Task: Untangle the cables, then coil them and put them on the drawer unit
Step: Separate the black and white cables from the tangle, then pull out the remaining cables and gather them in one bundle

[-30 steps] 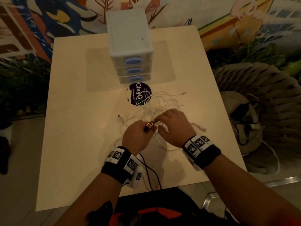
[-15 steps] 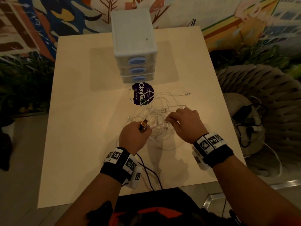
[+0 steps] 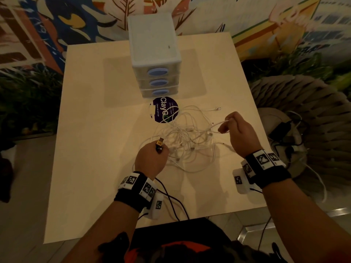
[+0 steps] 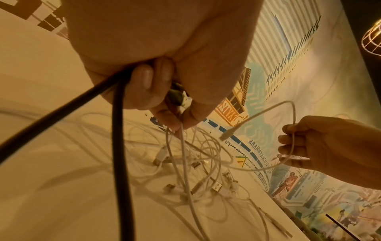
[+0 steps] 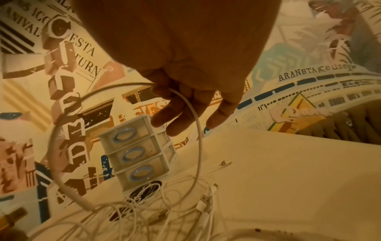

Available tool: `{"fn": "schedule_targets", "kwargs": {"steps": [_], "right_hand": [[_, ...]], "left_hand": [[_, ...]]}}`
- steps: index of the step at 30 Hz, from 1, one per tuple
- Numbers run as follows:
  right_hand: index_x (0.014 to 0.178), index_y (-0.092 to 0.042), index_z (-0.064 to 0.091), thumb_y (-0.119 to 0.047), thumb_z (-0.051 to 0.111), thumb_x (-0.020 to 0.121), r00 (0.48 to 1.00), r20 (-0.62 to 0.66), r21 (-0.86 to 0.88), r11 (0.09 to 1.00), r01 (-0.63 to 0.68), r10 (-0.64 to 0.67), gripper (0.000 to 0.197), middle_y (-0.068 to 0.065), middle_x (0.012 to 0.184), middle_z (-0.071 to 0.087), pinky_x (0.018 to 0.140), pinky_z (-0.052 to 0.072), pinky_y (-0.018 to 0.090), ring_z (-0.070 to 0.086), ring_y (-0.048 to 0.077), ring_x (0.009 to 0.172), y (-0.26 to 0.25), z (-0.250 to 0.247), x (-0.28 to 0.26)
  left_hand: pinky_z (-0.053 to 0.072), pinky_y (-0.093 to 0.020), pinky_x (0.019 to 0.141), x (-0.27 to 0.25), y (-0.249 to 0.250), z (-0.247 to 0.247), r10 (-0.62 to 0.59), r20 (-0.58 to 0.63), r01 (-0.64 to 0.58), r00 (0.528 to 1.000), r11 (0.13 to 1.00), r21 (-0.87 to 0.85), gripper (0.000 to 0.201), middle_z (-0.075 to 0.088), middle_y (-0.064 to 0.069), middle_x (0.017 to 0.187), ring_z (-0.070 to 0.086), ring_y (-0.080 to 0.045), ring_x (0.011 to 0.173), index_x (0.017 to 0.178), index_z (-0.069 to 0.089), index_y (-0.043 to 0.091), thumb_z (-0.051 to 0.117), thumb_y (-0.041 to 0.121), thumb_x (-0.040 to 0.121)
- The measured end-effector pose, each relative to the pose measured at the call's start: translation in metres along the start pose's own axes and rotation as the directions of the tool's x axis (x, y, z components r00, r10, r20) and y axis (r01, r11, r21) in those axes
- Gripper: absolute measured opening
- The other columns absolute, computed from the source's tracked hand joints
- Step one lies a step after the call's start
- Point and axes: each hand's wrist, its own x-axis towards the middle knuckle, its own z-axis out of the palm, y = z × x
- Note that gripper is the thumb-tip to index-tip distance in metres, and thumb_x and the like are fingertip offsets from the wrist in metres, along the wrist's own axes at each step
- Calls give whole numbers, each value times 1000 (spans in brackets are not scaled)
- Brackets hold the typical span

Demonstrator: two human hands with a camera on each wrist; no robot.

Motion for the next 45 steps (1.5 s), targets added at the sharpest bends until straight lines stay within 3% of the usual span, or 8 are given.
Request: {"fn": "schedule_targets", "kwargs": {"steps": [6, 15, 18, 22, 31, 36, 40, 45], "right_hand": [[84, -34, 54, -39, 35, 91, 999, -46, 173, 985, -14, 23, 21, 3, 80, 73, 90, 48, 57, 65, 30, 83, -7, -2, -5], [103, -28, 57, -29, 41, 102, 905, 322, 8, 957, 291, -278, 16, -9, 76, 62, 67, 47, 36, 57, 12, 70, -64, 9, -32], [103, -30, 58, -35, 52, 103, 867, 360, -9, 929, 371, -343, 7, -12, 71, 61, 63, 43, 27, 56, 7, 65, -77, 9, -36], [108, -33, 57, -39, 70, 93, 890, 342, -95, 931, 354, -303, 21, 0, 64, 56, 63, 48, 32, 55, 15, 59, -59, -8, -31], [98, -32, 64, -38, 60, 99, 990, 125, -284, 959, -20, 57, 8, -5, 73, 68, 66, 47, 31, 65, 15, 74, 39, -45, -17], [80, -27, 69, -49, 37, 107, 960, 174, -282, 945, -163, 217, 47, -3, 74, 72, 66, 43, 29, 67, 18, 80, 45, -48, -27], [72, -23, 59, -50, 31, 107, 988, 154, -238, 971, 21, 16, 52, -4, 65, 60, 66, 41, 33, 57, 16, 67, -5, -41, -29], [70, -23, 49, -53, 35, 106, 916, 368, -34, 982, 184, -159, 49, -16, 58, 52, 62, 40, 35, 46, 2, 55, -75, -21, -36]], "left_hand": [[48, -29, 62, -13, 3, -9, 35, -32, -41, 999, 977, -207, 50, 60, 5, 75, 60, -14, 67, 121, 49, 34, 79, 46, 84], [48, -20, 64, -45, 47, -36, 363, 48, -294, 931, 818, -494, 33, 59, 6, 74, 54, -11, 63, 125, 63, 34, 71, 39, 93], [48, -30, 66, -51, 52, -36, 451, 108, -349, 886, 801, -486, 31, 66, 2, 75, 61, -15, 69, 98, 71, 21, 63, 52, 96], [36, -32, 62, -53, 52, -47, 367, 42, -288, 929, 791, -540, 47, 40, 8, 57, 40, -9, 57, 66, 47, 14, 59, 43, 101], [23, -30, 53, -43, 32, -74, 30, -108, -101, 994, 646, -756, 46, 30, 9, 53, 24, -13, 48, 59, 47, 28, 66, 63, 82], [36, -39, 62, -48, 27, -76, 26, -162, -122, 986, 778, -617, 40, 44, 7, 51, 39, -13, 51, 61, 56, 24, 73, 47, 90], [42, -31, 67, -61, 38, -74, 159, -120, -198, 980, 840, -505, 39, 49, 4, 59, 45, -9, 58, 73, 54, 6, 78, 34, 86], [34, -23, 57, -70, 60, -66, 339, 47, -303, 940, 887, -348, 61, 40, 9, 63, 34, -7, 57, 80, 49, 14, 83, 63, 67]]}}
